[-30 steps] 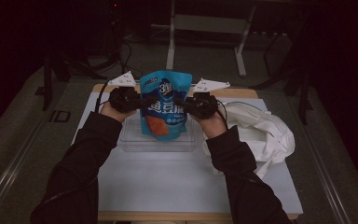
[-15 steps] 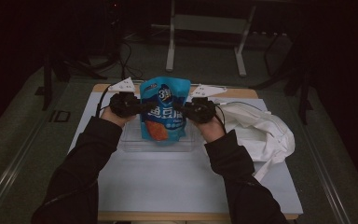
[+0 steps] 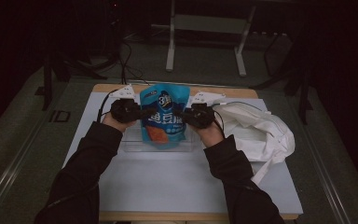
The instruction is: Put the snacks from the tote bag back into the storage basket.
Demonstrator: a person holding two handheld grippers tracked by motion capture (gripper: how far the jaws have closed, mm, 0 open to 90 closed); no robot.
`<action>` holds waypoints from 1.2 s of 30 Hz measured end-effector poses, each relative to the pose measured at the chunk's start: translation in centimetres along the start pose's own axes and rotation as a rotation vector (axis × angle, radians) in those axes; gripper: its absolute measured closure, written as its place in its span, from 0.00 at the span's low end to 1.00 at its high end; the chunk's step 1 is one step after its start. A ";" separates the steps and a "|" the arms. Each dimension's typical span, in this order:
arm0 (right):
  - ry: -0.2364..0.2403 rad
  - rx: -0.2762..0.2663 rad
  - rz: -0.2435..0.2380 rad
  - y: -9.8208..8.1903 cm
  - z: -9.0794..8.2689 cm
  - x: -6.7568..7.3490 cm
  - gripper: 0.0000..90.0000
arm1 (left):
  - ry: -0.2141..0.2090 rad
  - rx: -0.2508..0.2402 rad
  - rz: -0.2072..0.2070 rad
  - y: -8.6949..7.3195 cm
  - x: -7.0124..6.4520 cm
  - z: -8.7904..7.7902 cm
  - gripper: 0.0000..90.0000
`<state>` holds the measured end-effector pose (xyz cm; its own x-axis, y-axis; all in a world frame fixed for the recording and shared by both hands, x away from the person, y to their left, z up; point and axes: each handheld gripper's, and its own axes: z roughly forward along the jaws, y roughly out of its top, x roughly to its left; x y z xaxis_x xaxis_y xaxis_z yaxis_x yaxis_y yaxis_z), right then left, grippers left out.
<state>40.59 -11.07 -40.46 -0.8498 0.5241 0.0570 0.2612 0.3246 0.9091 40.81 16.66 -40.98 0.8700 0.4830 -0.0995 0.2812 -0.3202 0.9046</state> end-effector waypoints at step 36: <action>-0.017 -0.013 -0.002 -1.7 -1.6 -0.4 0.52 | 0.089 -0.019 0.056 -1.1 -2.8 -0.7 0.54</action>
<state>39.80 -13.12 -41.40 -0.8425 0.5365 0.0481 0.2530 0.3153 0.9146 37.74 16.24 -41.43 0.8447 0.5351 -0.0120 0.2244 -0.3339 0.9155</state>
